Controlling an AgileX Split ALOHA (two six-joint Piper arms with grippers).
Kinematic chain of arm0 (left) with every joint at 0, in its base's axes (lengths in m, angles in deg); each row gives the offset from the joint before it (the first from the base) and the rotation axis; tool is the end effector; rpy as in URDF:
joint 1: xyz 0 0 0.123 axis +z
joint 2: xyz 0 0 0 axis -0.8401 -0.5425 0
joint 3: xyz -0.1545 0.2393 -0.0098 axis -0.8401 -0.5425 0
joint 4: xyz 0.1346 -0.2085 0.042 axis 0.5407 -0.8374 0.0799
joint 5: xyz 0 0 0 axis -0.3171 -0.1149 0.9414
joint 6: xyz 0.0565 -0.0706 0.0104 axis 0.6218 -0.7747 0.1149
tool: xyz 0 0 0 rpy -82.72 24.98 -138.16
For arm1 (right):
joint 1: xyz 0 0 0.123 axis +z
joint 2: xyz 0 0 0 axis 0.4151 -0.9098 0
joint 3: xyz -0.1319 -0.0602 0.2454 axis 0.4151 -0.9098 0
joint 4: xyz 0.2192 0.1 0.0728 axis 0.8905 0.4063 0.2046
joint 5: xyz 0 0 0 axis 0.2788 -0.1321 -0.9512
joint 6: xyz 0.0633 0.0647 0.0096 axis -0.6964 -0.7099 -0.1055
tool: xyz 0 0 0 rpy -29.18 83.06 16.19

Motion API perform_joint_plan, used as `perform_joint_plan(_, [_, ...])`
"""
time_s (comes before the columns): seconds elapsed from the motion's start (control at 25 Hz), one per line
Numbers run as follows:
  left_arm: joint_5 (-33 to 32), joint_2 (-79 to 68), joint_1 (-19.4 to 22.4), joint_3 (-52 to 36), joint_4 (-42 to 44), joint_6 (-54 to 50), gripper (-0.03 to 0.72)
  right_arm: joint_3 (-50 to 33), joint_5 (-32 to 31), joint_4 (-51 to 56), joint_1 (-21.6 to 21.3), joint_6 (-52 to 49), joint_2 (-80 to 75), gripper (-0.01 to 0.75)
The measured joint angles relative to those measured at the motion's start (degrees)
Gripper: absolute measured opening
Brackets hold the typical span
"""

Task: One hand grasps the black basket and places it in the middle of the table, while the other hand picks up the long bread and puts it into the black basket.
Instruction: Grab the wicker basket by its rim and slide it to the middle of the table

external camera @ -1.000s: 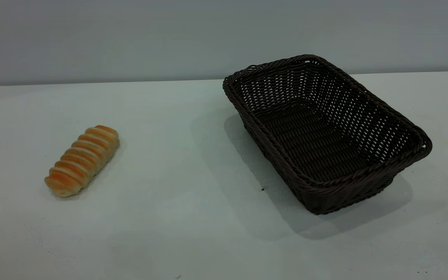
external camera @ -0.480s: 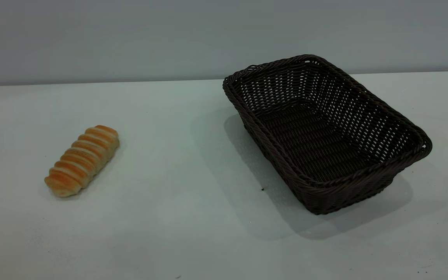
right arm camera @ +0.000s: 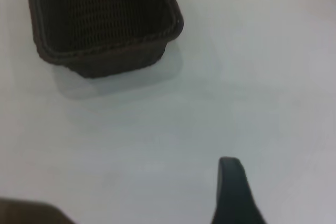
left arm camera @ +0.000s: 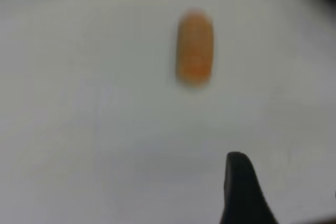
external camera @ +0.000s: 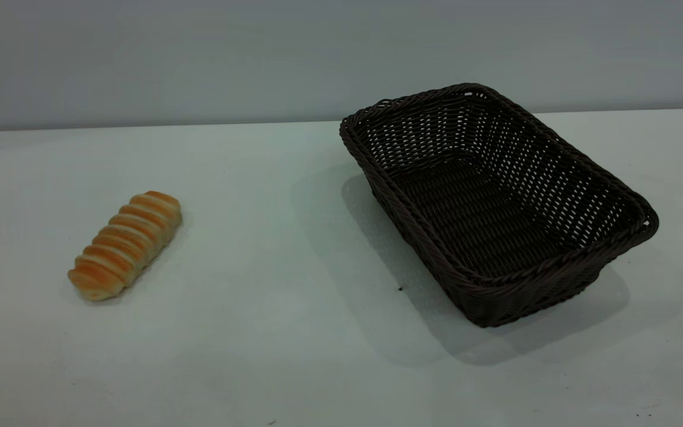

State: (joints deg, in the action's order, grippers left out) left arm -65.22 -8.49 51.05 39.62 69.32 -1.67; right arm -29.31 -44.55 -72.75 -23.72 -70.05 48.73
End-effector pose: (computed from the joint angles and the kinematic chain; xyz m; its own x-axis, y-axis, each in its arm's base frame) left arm -0.0091 -0.0011 0.2835 -0.3831 0.1130 -0.9168 0.1544 0.9864 0.0570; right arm -0.0026 0.0052 0.2727 -0.5636 -0.0938 -0.8207 -0.1100 0.9932 -0.0379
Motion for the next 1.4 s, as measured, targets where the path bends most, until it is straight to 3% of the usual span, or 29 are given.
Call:
perform_joint_plan(0.32, [6.7,-12.7,0.0,1.8,0.3,-1.4,0.460,6.7,4.4,6.2,0.0,-0.8,-21.7,0.483])
perform_joint_plan(0.68, [12.8,-29.6,0.0,5.9,5.3,-11.1,0.460,7.2,9.8,19.1,0.0,-0.7,-44.6,0.483])
perform_joint_plan(1.12, [17.3,-32.7,0.0,5.9,14.9,-23.6,0.460,5.9,24.5,24.1,0.0,-0.7,-60.5,0.483])
perform_joint_plan(1.4, [17.4,-32.7,0.0,5.9,17.0,-25.3,0.460,5.8,30.2,28.6,0.0,-0.7,-68.5,0.483])
